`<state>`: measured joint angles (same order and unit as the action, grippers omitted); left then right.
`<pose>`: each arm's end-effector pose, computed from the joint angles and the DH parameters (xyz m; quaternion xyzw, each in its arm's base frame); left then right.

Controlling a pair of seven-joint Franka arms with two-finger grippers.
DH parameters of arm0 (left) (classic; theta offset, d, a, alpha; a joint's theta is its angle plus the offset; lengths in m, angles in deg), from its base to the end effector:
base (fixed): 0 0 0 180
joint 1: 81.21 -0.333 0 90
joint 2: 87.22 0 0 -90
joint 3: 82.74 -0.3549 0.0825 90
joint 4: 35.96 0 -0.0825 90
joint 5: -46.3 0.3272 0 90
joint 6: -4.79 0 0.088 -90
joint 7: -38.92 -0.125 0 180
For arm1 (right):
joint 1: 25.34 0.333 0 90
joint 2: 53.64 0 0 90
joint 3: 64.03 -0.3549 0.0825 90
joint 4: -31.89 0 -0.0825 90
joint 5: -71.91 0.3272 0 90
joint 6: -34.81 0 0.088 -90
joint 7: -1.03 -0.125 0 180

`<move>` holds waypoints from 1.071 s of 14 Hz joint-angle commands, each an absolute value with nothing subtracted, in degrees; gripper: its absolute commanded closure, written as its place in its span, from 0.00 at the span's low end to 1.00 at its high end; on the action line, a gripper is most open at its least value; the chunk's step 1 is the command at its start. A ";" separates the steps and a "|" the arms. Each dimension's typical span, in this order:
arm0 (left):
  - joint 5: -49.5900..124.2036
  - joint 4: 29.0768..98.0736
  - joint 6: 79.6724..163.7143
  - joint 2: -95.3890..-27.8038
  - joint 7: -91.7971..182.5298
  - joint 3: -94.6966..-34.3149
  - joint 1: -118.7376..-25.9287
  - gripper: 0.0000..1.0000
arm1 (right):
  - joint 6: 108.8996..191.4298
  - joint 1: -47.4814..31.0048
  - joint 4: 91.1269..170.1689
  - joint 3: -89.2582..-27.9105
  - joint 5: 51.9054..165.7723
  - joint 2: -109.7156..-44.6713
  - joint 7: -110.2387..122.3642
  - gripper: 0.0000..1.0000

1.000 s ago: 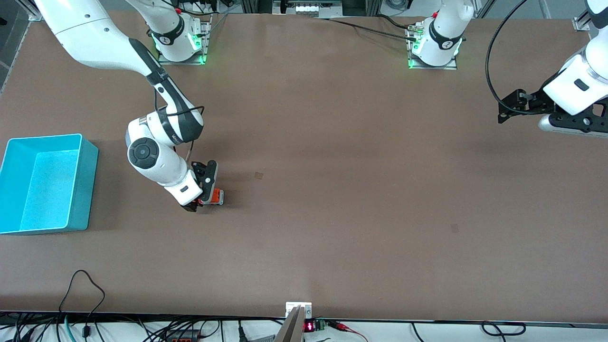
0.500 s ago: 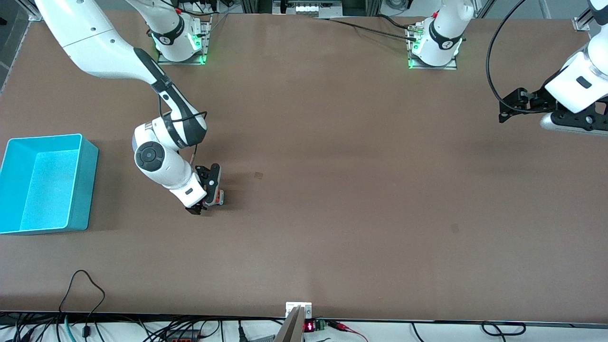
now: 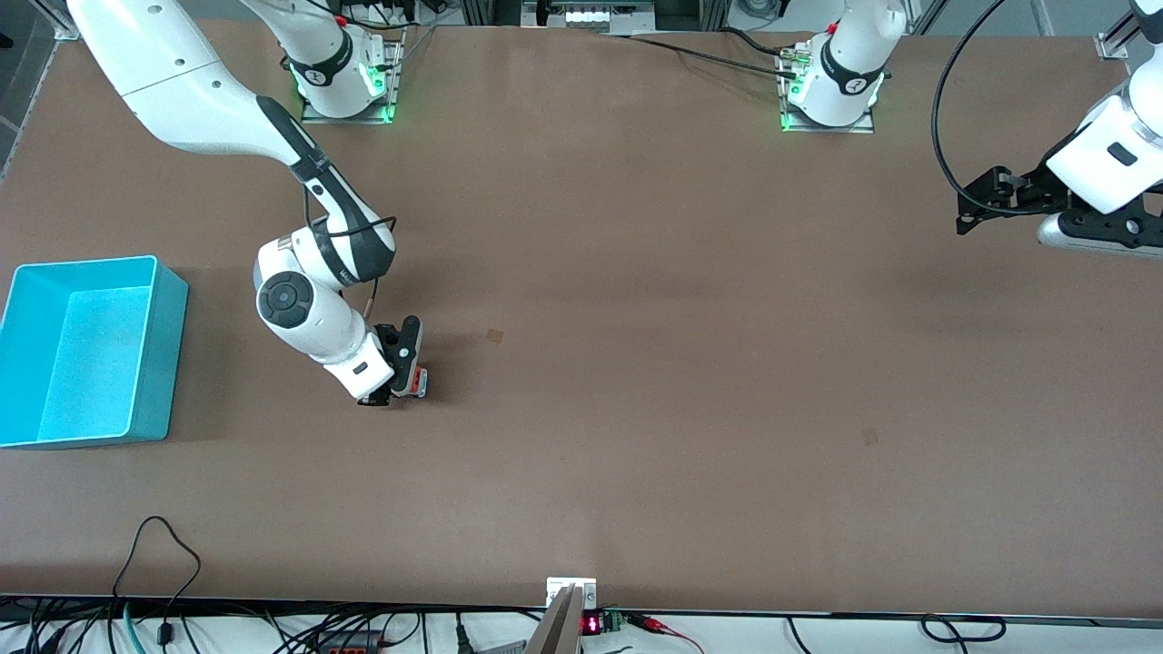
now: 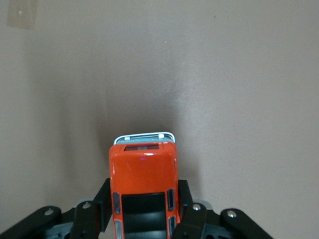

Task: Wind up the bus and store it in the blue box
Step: 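Grasp the orange bus with the right gripper, then carry the bus with the right gripper into the cyan box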

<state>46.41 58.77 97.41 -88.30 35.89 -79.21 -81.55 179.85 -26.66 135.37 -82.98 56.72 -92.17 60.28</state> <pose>0.4926 -0.0276 0.6243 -0.9985 0.0543 0.0090 0.0016 0.6265 0.1704 0.2512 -0.7389 -0.6716 -0.0543 0.0001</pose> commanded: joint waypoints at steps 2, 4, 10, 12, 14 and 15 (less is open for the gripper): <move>47.70 57.64 96.82 -87.92 36.54 -78.88 -81.56 0.00 | 180.97 -26.48 135.34 -82.05 56.00 -92.14 58.00 1.00; 47.70 57.64 96.82 -87.92 36.54 -78.88 -81.56 0.00 | 179.49 -26.65 135.07 -82.05 56.26 -89.43 53.09 1.00; 47.62 57.64 96.64 -87.92 36.54 -78.88 -81.73 0.00 | 171.13 -29.29 135.42 -73.64 66.42 -78.71 40.94 1.00; 47.62 57.64 96.64 -87.92 36.54 -78.88 -81.73 0.00 | 166.67 -30.16 135.86 -68.10 71.54 -75.45 38.40 1.00; 47.62 57.64 96.55 -87.92 36.54 -78.88 -81.73 0.00 | 161.92 -33.84 136.04 -63.96 71.99 -72.99 36.89 1.00; 47.62 57.64 96.55 -87.92 36.54 -78.88 -81.82 0.00 | 160.42 -36.82 136.04 -63.68 72.25 -72.63 36.80 1.00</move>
<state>46.42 58.73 97.41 -88.25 36.01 -79.21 -81.60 162.97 -32.59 133.93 -64.24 70.84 -75.43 38.75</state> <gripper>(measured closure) 0.000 0.454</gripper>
